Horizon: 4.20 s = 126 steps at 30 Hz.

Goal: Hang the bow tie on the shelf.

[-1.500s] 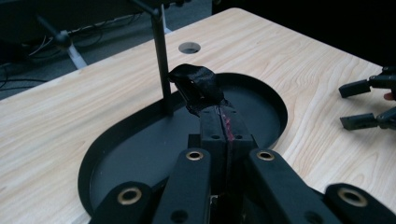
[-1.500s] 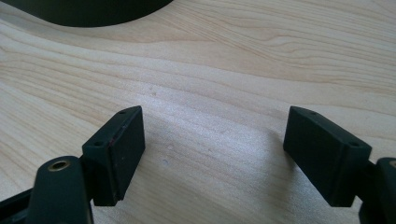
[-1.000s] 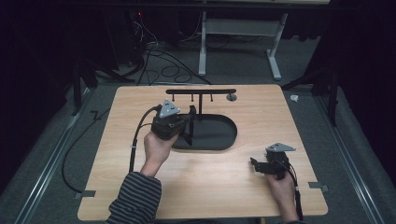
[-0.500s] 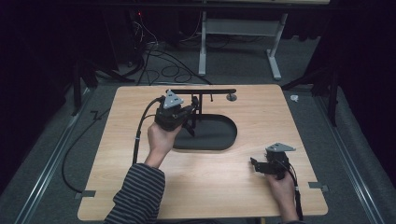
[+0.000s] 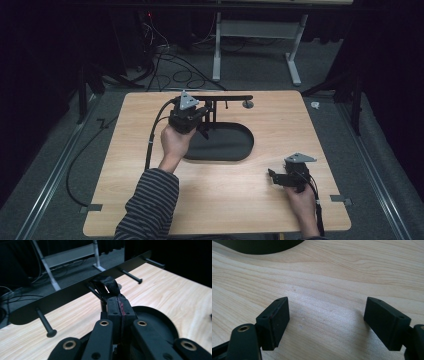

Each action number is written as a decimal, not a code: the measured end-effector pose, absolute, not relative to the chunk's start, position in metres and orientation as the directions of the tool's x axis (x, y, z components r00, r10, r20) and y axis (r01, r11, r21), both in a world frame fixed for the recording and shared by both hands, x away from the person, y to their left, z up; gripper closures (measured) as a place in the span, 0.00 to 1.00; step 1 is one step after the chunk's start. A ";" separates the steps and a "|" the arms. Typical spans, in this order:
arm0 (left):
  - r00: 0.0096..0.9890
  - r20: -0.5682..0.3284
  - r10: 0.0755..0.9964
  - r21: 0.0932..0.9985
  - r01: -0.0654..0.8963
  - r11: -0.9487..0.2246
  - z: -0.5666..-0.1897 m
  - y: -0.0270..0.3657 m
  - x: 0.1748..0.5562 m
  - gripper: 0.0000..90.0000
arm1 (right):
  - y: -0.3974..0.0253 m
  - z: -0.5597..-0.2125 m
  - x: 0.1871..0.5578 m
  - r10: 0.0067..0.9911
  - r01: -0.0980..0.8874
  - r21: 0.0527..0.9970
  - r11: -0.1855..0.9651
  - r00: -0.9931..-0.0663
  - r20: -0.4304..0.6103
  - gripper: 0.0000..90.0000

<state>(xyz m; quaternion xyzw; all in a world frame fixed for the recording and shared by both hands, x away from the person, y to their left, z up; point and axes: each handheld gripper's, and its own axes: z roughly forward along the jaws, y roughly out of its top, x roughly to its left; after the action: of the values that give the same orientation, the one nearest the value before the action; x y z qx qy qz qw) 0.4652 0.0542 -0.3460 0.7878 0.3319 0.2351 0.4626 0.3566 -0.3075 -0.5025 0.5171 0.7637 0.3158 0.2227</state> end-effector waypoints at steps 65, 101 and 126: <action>0.617 0.047 0.786 0.833 0.409 -0.372 -0.371 0.084 0.456 0.74 | -0.307 -0.503 0.357 0.929 0.647 0.713 0.269 -0.370 -0.015 0.24; 0.580 -0.037 0.814 0.851 0.445 -0.278 -0.379 0.129 0.424 0.63 | -0.307 -0.503 0.357 0.930 0.648 0.713 0.267 -0.368 -0.014 0.24; 0.561 -0.077 0.824 0.858 0.458 -0.231 -0.381 0.151 0.407 0.57 | -0.307 -0.503 0.357 0.930 0.649 0.713 0.267 -0.367 -0.014 0.24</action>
<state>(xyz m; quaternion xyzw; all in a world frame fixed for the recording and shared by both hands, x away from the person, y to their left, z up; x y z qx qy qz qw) 0.4069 0.1515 -0.3810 0.7582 0.4227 0.2018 0.4535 0.3567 -0.3073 -0.5025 0.5164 0.7642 0.3158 0.2228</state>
